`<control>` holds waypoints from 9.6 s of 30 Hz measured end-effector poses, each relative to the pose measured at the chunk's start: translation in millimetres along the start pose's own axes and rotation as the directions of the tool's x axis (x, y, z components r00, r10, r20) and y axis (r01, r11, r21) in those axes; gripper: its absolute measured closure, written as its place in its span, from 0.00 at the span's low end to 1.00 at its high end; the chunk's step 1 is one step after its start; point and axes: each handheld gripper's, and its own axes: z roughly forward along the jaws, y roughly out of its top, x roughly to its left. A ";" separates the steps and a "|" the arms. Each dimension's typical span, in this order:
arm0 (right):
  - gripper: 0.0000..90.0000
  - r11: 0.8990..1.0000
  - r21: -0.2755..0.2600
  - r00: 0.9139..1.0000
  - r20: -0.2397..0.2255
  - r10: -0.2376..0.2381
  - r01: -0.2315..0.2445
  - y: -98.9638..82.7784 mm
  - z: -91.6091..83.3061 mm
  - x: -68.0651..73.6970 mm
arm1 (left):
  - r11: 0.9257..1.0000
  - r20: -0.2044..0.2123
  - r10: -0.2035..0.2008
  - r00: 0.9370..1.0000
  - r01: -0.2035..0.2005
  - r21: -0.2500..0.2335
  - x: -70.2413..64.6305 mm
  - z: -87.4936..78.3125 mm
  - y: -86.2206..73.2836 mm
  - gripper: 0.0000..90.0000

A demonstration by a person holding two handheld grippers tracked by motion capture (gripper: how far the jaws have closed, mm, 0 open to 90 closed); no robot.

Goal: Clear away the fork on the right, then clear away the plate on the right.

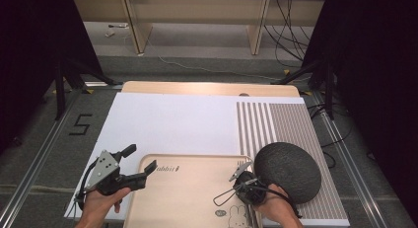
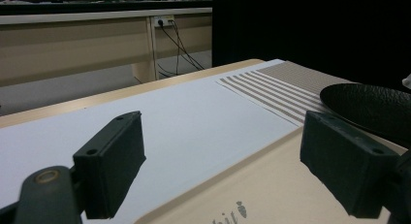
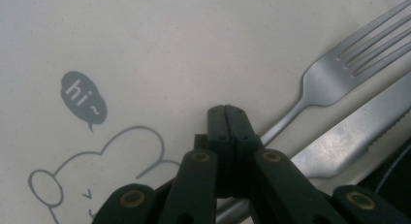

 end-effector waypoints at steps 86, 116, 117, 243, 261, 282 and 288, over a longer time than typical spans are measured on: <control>0.19 0.776 -0.442 0.893 -0.244 0.379 -0.450 -58.7 -59.6 -79.8 | 1.000 0.003 -0.003 1.000 0.003 0.014 -0.4 2.8 0.2 0.17; 0.18 0.712 -0.448 0.839 -0.221 0.498 -0.541 -94.6 -64.7 -111.6 | 1.000 -0.002 -0.011 1.000 0.011 0.014 1.2 3.5 0.0 0.17; 0.18 0.710 -0.450 0.837 -0.218 0.502 -0.542 -95.7 -64.8 -112.5 | 1.000 -0.001 -0.011 1.000 0.011 0.014 1.2 3.3 0.1 0.17; 0.52 0.404 -0.275 0.486 -0.410 0.772 -0.873 -203.8 -39.7 -166.6 | 1.000 0.020 -0.020 1.000 0.020 0.012 1.2 4.5 0.0 0.17; 0.58 0.346 -0.247 0.425 -0.477 0.770 -0.905 -210.0 -35.8 -170.8 | 1.000 0.023 -0.017 1.000 0.017 0.014 0.1 5.4 0.1 0.17; 0.64 0.302 -0.235 0.382 -0.515 0.767 -0.924 -213.1 -31.0 -174.8 | 1.000 0.025 -0.016 1.000 0.015 0.015 0.7 6.1 0.0 0.17; 0.74 0.293 -0.226 0.368 -0.498 0.785 -0.929 -214.7 -30.7 -175.3 | 1.000 0.026 -0.014 1.000 0.013 0.018 0.4 6.9 -0.2 0.17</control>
